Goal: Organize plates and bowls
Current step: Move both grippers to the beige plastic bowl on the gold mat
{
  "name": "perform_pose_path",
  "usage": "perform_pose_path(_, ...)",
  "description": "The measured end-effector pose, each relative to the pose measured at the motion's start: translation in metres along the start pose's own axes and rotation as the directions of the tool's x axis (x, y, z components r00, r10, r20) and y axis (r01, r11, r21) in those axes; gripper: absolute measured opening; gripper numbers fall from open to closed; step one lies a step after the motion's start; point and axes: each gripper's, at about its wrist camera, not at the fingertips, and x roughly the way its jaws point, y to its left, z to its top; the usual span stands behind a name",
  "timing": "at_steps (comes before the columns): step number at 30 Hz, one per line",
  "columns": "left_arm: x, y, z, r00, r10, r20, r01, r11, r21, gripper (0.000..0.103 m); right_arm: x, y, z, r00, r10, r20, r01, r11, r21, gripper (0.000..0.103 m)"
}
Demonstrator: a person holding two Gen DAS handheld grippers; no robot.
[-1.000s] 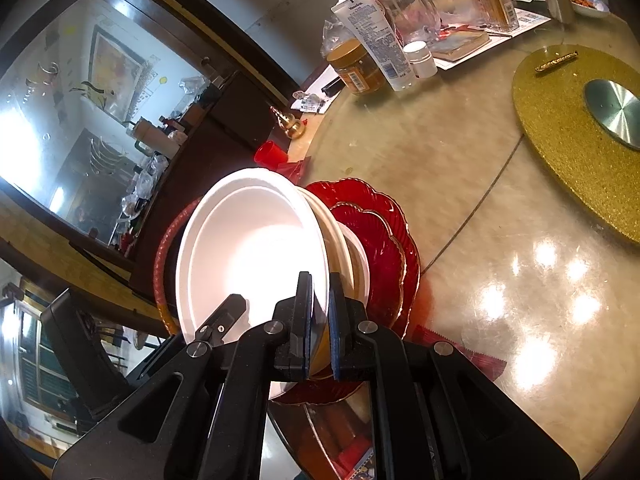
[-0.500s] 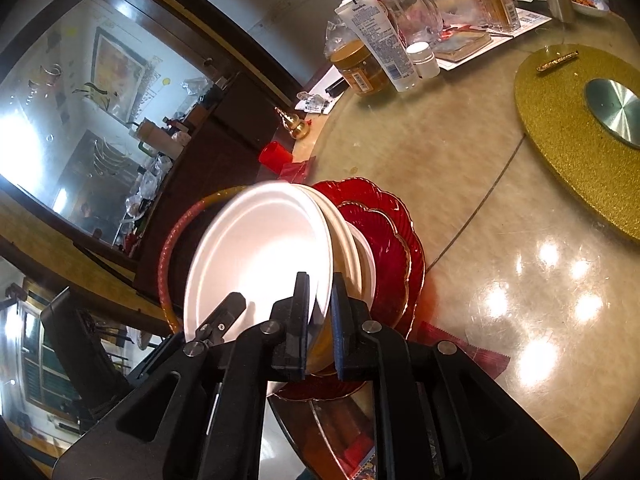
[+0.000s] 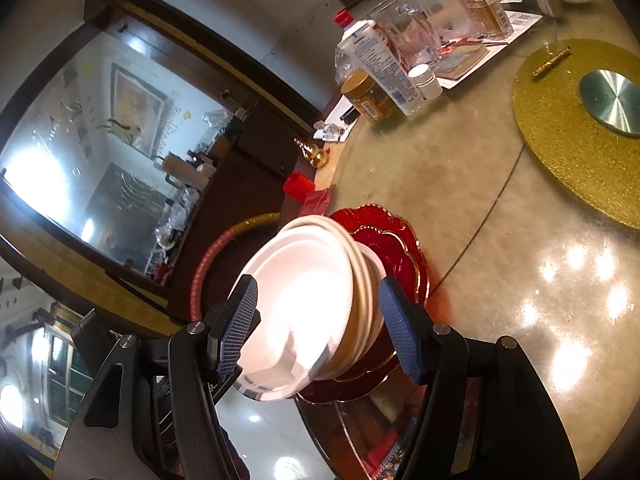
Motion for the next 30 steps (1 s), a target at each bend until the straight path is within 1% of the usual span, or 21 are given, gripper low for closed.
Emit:
perform_pose_path(2, -0.009, -0.004, 0.003, 1.0, -0.002, 0.026, 0.002, 1.0, 0.0, 0.074, -0.007, -0.005, 0.001, 1.0, 0.009, 0.014, -0.01, 1.0, 0.016, 0.065)
perform_pose_path(4, -0.017, -0.01, 0.005, 0.999, -0.006, 0.054, 0.006, 1.0, 0.006, 0.08, -0.013, -0.009, 0.003, 1.0, 0.013, 0.026, -0.014, 1.0, 0.028, 0.071)
perform_pose_path(6, -0.027, -0.019, 0.007, 0.996, -0.019, 0.088, 0.017, 1.0, 0.02, 0.08, -0.021, -0.015, 0.003, 0.999, 0.022, 0.042, -0.024, 0.999, 0.044, 0.075)
perform_pose_path(8, -0.032, -0.033, 0.01, 0.994, -0.041, 0.106, 0.037, 0.998, 0.046, 0.08, -0.03, -0.021, 0.005, 0.998, 0.035, 0.051, -0.038, 0.997, 0.059, 0.08)
perform_pose_path(11, -0.037, -0.058, 0.011, 0.99, -0.091, 0.11, 0.081, 0.992, 0.095, 0.081, -0.046, -0.03, 0.004, 0.997, 0.035, 0.074, -0.04, 0.997, 0.069, 0.08)
perform_pose_path(13, -0.04, -0.08, 0.008, 0.985, -0.135, 0.111, 0.119, 0.983, 0.137, 0.081, -0.058, -0.038, 0.004, 0.996, 0.019, 0.082, -0.025, 0.997, 0.073, 0.08)
perform_pose_path(16, -0.041, -0.108, 0.005, 0.977, -0.188, 0.096, 0.167, 0.967, 0.193, 0.081, -0.08, -0.053, 0.003, 0.994, -0.018, 0.107, 0.009, 0.997, 0.077, 0.084)
perform_pose_path(18, -0.042, -0.129, 0.001, 0.97, -0.229, 0.081, 0.206, 0.953, 0.223, 0.081, -0.1, -0.066, 0.001, 0.988, -0.067, 0.14, 0.057, 0.995, 0.078, 0.103)
perform_pose_path(20, -0.039, -0.152, -0.004, 0.96, -0.275, 0.045, 0.255, 0.933, 0.255, 0.081, -0.12, -0.076, 0.0, 0.978, -0.106, 0.18, 0.091, 0.992, 0.089, 0.103)
perform_pose_path(22, -0.034, -0.173, -0.01, 0.953, -0.303, 0.006, 0.288, 0.914, 0.287, 0.081, -0.143, -0.088, -0.001, 0.966, -0.144, 0.214, 0.124, 0.987, 0.105, 0.103)
perform_pose_path(23, -0.03, -0.186, -0.015, 0.947, -0.319, -0.02, 0.31, 0.9, 0.307, 0.082, -0.154, -0.093, -0.003, 0.96, -0.162, 0.23, 0.138, 0.983, 0.117, 0.103)
perform_pose_path(26, -0.022, -0.21, -0.024, 0.939, -0.337, -0.067, 0.339, 0.877, 0.341, 0.081, -0.184, -0.111, -0.005, 0.94, -0.213, 0.268, 0.176, 0.972, 0.156, 0.103)
perform_pose_path(28, -0.018, -0.223, -0.029, 0.933, -0.347, -0.095, 0.358, 0.865, 0.352, 0.081, -0.2, -0.125, -0.008, 0.931, -0.238, 0.275, 0.192, 0.964, 0.186, 0.103)
perform_pose_path(30, -0.013, -0.236, -0.034, 0.931, -0.346, -0.116, 0.364, 0.856, 0.367, 0.081, -0.212, -0.137, -0.01, 0.923, -0.257, 0.285, 0.199, 0.955, 0.218, 0.103)
